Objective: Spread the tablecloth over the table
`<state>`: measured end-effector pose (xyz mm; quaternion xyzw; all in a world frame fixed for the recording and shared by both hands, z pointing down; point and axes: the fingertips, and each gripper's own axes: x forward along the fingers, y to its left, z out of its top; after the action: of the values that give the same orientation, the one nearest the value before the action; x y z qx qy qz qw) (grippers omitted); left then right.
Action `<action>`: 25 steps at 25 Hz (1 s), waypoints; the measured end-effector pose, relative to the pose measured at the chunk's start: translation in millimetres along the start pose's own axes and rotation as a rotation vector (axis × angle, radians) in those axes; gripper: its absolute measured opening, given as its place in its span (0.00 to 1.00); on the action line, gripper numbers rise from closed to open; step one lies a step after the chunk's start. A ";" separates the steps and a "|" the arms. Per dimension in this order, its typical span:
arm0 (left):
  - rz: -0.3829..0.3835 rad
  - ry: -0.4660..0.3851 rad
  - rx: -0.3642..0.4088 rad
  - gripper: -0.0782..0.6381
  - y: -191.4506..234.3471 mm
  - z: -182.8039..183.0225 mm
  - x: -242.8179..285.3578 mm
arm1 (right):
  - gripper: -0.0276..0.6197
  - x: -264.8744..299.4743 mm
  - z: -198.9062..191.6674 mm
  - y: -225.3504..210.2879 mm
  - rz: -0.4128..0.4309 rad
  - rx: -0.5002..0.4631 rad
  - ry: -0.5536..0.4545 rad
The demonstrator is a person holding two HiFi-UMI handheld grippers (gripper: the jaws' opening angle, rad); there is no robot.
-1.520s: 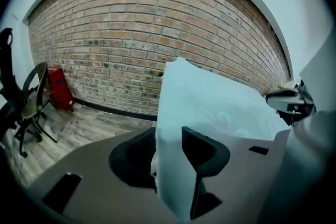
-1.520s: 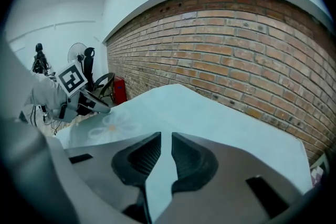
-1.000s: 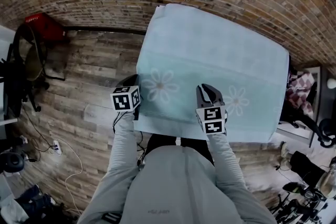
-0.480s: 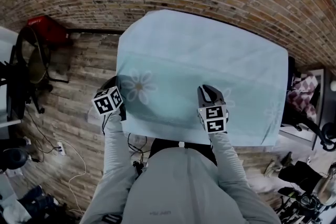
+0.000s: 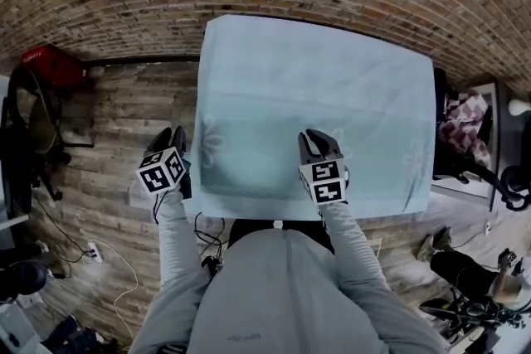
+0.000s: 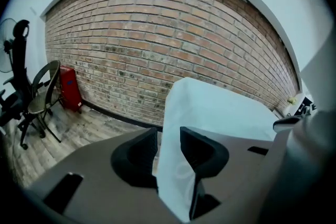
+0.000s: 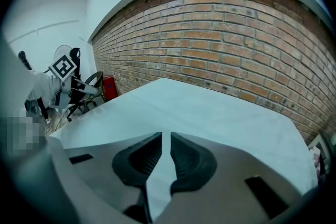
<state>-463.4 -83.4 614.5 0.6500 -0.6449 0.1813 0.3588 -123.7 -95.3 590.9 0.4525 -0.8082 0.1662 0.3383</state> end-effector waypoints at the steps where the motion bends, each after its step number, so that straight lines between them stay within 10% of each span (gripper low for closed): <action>1: -0.011 -0.006 0.013 0.30 -8.3 2.1 -0.9 | 0.14 -3.8 -1.9 -4.9 -0.008 0.010 0.000; 25: -0.184 -0.158 0.278 0.30 -264.7 31.1 -53.8 | 0.14 -147.4 -22.6 -159.4 -0.160 0.096 -0.207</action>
<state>-219.6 -90.7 494.3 0.7618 -0.5776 0.1834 0.2289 73.0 -76.4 498.3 0.5460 -0.7912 0.1294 0.2433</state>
